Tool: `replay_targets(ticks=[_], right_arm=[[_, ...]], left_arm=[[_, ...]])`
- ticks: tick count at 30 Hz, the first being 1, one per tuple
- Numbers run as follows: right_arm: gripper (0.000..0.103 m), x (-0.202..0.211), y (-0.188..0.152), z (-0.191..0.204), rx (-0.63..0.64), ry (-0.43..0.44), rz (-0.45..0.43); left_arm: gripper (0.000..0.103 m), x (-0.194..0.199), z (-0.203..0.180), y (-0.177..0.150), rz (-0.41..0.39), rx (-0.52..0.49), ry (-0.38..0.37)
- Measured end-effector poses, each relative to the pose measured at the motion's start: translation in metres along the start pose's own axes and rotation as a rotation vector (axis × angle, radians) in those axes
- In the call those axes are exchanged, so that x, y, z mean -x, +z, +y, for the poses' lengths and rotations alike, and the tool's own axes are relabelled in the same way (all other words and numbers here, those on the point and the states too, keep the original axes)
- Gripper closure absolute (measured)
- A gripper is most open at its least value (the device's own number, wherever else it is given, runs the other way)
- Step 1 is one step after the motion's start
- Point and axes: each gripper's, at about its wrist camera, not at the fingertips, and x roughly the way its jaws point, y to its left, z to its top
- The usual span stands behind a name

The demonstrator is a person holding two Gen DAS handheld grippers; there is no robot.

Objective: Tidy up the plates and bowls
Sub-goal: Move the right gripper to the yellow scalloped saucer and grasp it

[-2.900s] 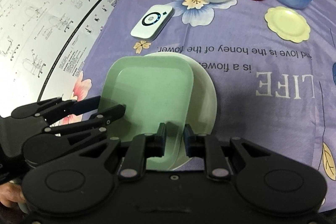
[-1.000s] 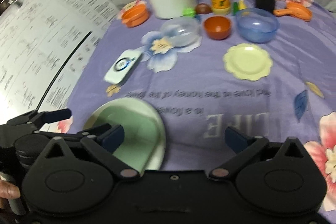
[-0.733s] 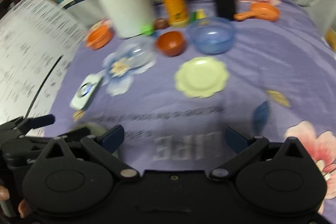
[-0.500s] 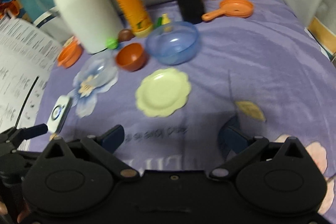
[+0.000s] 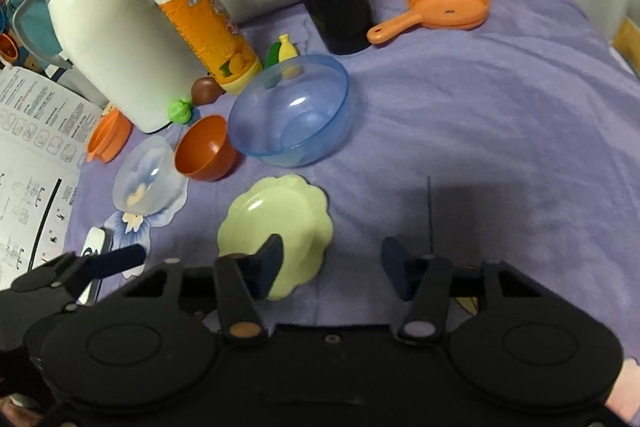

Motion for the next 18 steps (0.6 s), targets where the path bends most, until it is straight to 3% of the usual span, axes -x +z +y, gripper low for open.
replay_targets(ticks=[4, 6, 11, 13, 14, 18], right_arm=[[0.069, -0.013, 0.003, 0.000, 0.003, 0.022, 0.016], [0.073, -0.017, 0.002, 0.001, 0.010, 0.033, 0.020], [0.073, -0.022, 0.004, 0.005, 0.022, 0.042, 0.014], [0.073, -0.023, 0.004, 0.008, 0.033, 0.042, 0.011], [0.074, -0.024, 0.003, 0.010, 0.039, 0.042, 0.007], [0.076, -0.025, 0.000, 0.017, 0.055, 0.023, -0.010]], left_arm=[[0.014, -0.012, -0.003, 0.002, 0.014, 0.001, -0.013], [0.021, -0.017, -0.004, 0.002, 0.024, 0.006, -0.028], [0.027, -0.021, -0.008, 0.001, 0.009, -0.006, -0.032], [0.043, -0.019, -0.010, 0.001, -0.008, -0.023, -0.027], [0.056, -0.018, -0.011, 0.001, -0.014, -0.031, -0.031], [0.065, -0.018, -0.012, 0.002, -0.022, -0.034, -0.023]])
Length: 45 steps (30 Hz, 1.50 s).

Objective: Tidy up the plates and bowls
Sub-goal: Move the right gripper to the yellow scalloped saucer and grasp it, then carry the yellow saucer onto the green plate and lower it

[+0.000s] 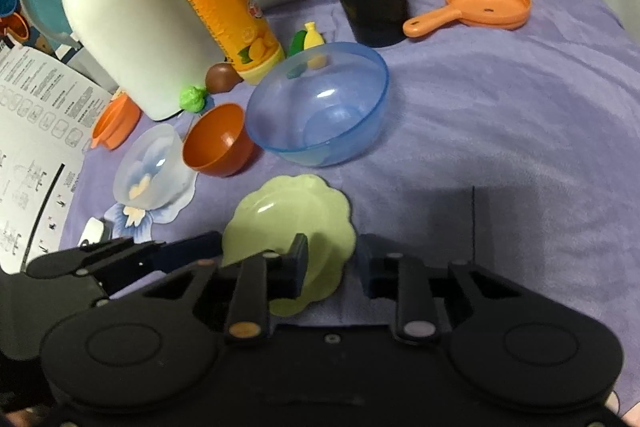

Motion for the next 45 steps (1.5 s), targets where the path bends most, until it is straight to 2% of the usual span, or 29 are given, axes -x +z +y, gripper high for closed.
replay_targets(ticks=[6, 18, 33, 45], right_arm=[[0.077, 0.005, -0.003, 0.008, -0.005, -0.027, -0.002], [0.077, 0.039, -0.025, 0.036, -0.015, 0.000, 0.028], [0.077, 0.096, -0.069, 0.112, 0.036, 0.096, 0.065], [0.077, 0.109, -0.103, 0.171, 0.117, 0.146, 0.116]], left_arm=[[0.073, 0.008, 0.002, -0.003, 0.009, 0.005, 0.031], [0.074, 0.060, 0.018, -0.027, 0.020, 0.000, 0.034], [0.074, 0.158, 0.061, -0.075, -0.019, -0.007, 0.091], [0.074, 0.202, 0.100, -0.122, -0.035, 0.048, 0.117]])
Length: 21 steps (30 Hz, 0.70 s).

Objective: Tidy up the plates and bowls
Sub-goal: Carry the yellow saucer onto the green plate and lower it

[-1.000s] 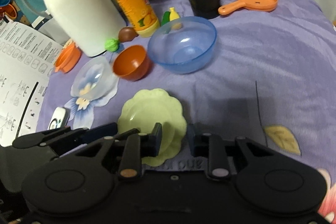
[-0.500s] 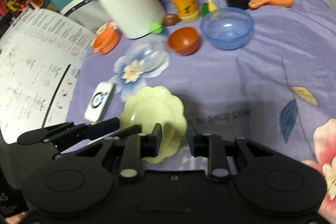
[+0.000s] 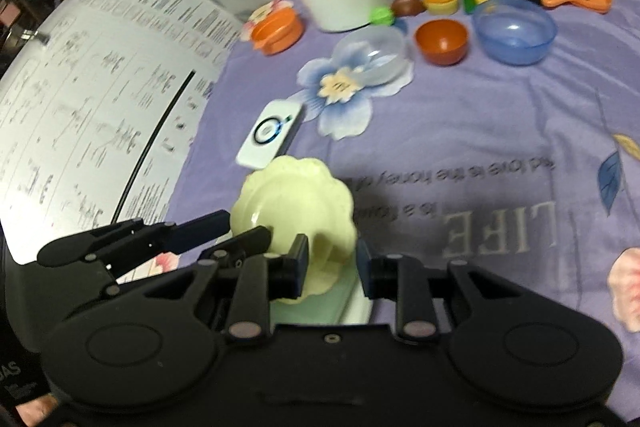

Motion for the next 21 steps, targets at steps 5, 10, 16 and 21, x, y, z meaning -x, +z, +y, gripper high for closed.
replay_targets(ticks=[5, 10, 16, 21], right_arm=[[0.077, -0.009, -0.010, 0.021, 0.025, 0.021, 0.036], [0.077, -0.020, -0.017, 0.032, 0.047, 0.030, 0.080], [0.077, -0.034, -0.026, 0.037, 0.059, 0.023, 0.123], [0.077, -0.042, -0.028, 0.032, 0.047, 0.017, 0.147]], left_arm=[[0.074, 0.008, 0.016, -0.017, 0.006, 0.012, 0.011], [0.074, 0.007, 0.028, -0.032, 0.033, 0.029, 0.010], [0.074, -0.003, 0.033, -0.043, 0.067, 0.041, -0.003], [0.074, -0.015, 0.033, -0.045, 0.094, 0.047, -0.014]])
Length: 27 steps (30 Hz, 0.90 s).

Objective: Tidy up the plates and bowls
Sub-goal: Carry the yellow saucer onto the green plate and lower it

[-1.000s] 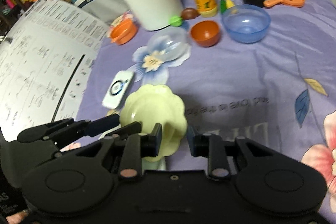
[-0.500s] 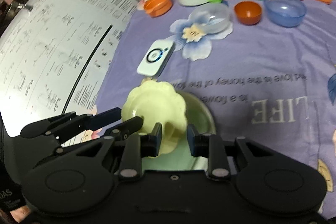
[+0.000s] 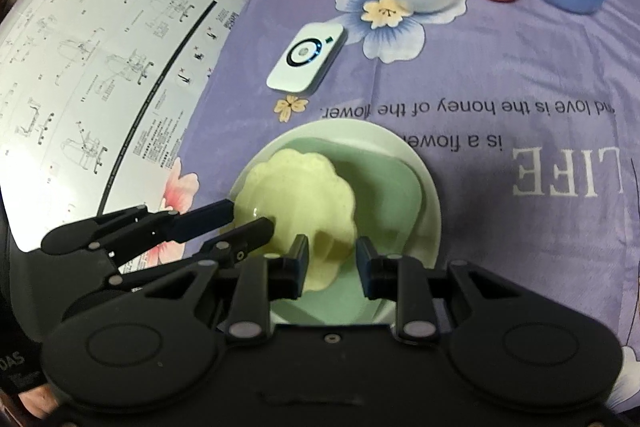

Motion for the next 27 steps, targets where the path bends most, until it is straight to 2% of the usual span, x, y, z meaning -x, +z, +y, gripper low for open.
replay_targets(ticks=[14, 16, 17, 18, 20, 21, 22, 24, 27], right_arm=[[0.075, -0.013, 0.004, -0.007, -0.031, -0.008, 0.043], [0.075, -0.013, 0.004, -0.008, -0.032, -0.008, 0.046], [0.075, -0.013, 0.004, -0.008, -0.031, -0.005, 0.044], [0.072, -0.013, 0.005, -0.008, -0.028, -0.004, 0.042], [0.049, -0.011, 0.006, -0.007, -0.023, 0.002, 0.032], [0.034, -0.008, 0.006, -0.006, -0.018, 0.004, 0.021], [0.022, -0.004, 0.006, -0.005, -0.005, -0.005, 0.000], [0.012, 0.003, 0.008, -0.003, 0.022, -0.012, -0.026], [0.005, 0.011, 0.010, -0.003, 0.036, -0.003, -0.055]], left_arm=[[0.074, -0.018, 0.000, -0.002, 0.044, 0.004, -0.013], [0.071, -0.019, -0.001, -0.003, 0.042, 0.006, -0.014], [0.065, -0.018, -0.001, -0.003, 0.036, 0.006, -0.013], [0.053, -0.017, -0.001, -0.003, 0.027, 0.006, -0.010], [0.037, -0.013, -0.001, -0.004, -0.003, 0.001, 0.003], [0.028, -0.010, -0.001, -0.004, -0.021, -0.004, 0.014], [0.024, -0.006, 0.000, -0.005, -0.037, -0.007, 0.015], [0.007, 0.001, 0.002, -0.005, -0.071, -0.002, 0.012], [0.000, 0.009, 0.006, -0.005, -0.107, 0.020, 0.017]])
